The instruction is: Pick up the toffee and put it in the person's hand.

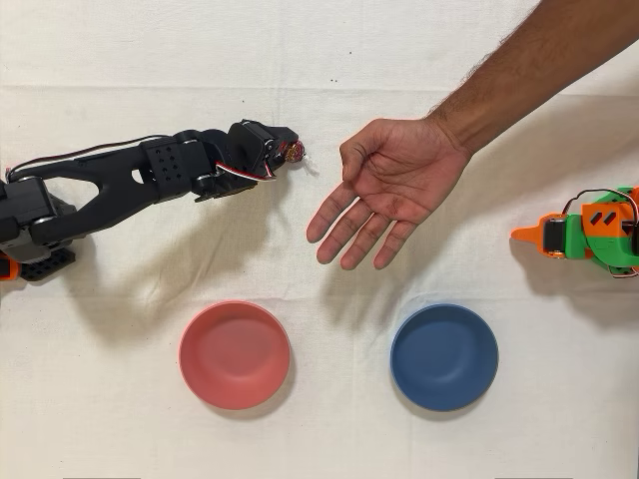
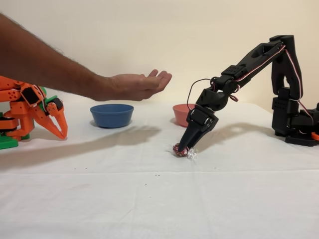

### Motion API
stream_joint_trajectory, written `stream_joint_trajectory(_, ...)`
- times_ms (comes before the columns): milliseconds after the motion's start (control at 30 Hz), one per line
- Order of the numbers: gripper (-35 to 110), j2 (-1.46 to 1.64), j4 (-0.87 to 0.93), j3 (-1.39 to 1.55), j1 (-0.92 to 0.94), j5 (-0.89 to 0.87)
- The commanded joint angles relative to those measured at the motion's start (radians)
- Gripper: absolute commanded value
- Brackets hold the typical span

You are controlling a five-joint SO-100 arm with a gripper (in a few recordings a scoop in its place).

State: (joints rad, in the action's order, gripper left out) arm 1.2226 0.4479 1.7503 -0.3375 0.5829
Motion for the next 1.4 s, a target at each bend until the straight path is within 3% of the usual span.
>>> stream_joint_trajectory(0, 6, 0.029, -0.005, -0.060, -0.017, 0.023)
stream_joint_trajectory(667, 5, 0.222, 0.000, -0.060, -0.012, -0.009)
stream_joint_trajectory(1067, 4, 0.500, 0.166, -0.057, 0.014, -0.040)
stream_joint_trajectory(1367, 3, 0.614, 0.350, -0.213, 0.075, -0.051)
